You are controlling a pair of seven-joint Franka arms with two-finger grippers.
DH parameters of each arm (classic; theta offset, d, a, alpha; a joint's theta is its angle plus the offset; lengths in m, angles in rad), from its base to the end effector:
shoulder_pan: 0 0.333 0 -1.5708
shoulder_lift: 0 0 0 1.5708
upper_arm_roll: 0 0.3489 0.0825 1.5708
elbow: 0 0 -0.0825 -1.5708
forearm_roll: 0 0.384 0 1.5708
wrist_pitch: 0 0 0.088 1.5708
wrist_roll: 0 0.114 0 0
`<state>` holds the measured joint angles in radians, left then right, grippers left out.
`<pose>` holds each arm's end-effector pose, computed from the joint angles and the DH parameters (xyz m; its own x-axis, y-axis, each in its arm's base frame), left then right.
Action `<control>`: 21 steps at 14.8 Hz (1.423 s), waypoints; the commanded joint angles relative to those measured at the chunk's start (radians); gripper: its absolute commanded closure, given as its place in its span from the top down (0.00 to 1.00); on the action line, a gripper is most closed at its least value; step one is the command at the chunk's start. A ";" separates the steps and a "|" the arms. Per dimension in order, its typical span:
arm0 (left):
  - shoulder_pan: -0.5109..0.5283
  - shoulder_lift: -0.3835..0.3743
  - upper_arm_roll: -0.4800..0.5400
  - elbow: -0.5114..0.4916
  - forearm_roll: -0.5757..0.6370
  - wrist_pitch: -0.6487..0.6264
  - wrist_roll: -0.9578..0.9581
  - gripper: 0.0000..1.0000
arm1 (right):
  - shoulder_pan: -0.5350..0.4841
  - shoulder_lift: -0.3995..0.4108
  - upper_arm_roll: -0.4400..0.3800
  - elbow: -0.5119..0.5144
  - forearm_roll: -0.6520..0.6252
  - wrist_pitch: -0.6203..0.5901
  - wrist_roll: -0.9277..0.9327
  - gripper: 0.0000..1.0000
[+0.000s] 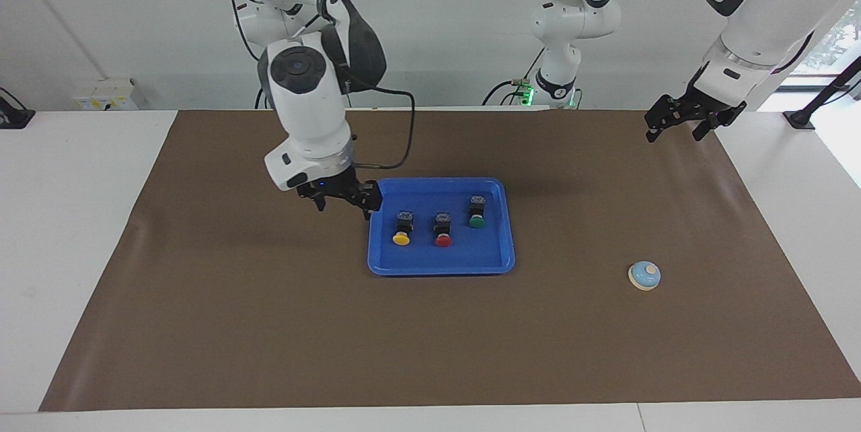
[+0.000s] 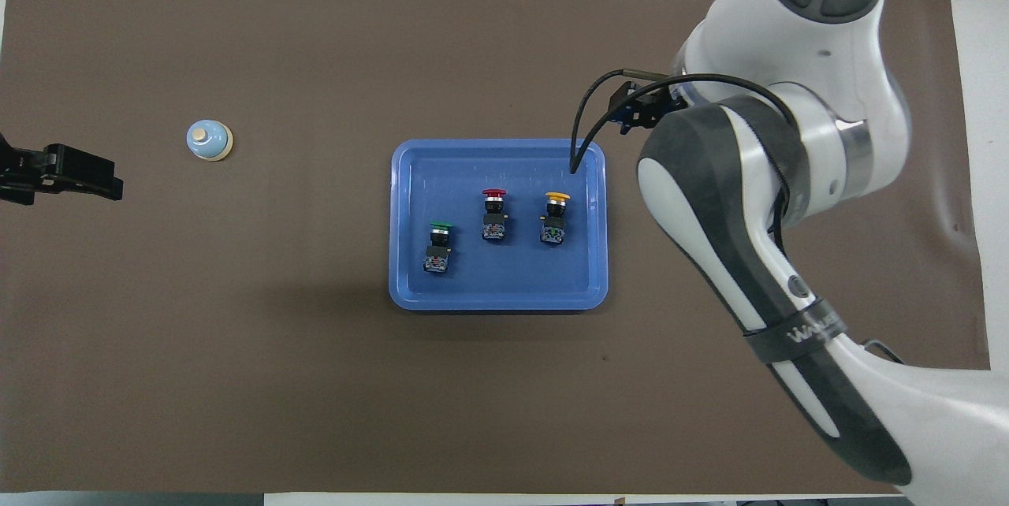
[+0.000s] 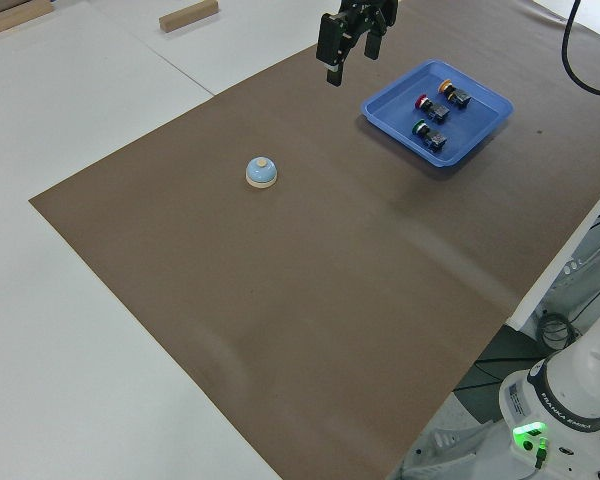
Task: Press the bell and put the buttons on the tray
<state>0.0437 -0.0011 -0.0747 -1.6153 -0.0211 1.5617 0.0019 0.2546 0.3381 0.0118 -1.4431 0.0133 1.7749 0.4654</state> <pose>0.5509 -0.0195 0.6293 0.9981 -0.0330 -0.0524 -0.0320 -0.9993 0.0211 0.6498 0.1774 0.5207 0.9795 -0.2009 -0.0132 -0.2011 -0.9795 -0.0123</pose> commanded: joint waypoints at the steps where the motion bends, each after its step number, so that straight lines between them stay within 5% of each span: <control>1: 0.001 -0.002 0.003 0.005 -0.008 -0.008 -0.007 1.00 | -0.086 -0.056 0.011 -0.022 0.007 -0.046 -0.182 1.00; 12: 0.001 -0.002 0.003 0.005 -0.008 -0.008 -0.007 1.00 | -0.274 -0.289 0.013 -0.042 0.004 -0.311 -0.478 1.00; 17: 0.001 -0.002 0.003 0.005 -0.008 -0.008 -0.007 1.00 | -0.301 -0.376 0.014 -0.167 0.000 -0.315 -0.499 1.00; 21: 0.001 -0.002 0.003 0.005 -0.008 -0.008 -0.007 1.00 | -0.302 -0.372 0.020 -0.157 -0.033 -0.304 -0.502 1.00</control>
<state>0.0437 -0.0011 -0.0747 -1.6153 -0.0211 1.5617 0.0019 -0.0258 -0.0102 0.0135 -1.5728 0.0010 1.4527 -0.0071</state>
